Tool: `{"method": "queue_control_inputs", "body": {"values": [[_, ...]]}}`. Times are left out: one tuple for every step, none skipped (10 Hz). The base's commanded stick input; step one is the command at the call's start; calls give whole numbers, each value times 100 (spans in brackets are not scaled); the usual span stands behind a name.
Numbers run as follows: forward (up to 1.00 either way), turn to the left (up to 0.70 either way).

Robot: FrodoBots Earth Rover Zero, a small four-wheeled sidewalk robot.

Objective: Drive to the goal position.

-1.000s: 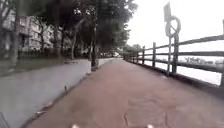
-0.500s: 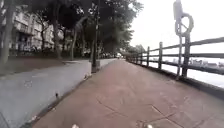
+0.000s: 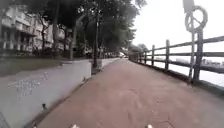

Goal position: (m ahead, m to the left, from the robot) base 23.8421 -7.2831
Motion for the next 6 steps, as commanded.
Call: {"method": "queue_control_inputs", "body": {"values": [[85, 0], [85, 0], [85, 0], [85, 0], [85, -12], [85, -34]]}}
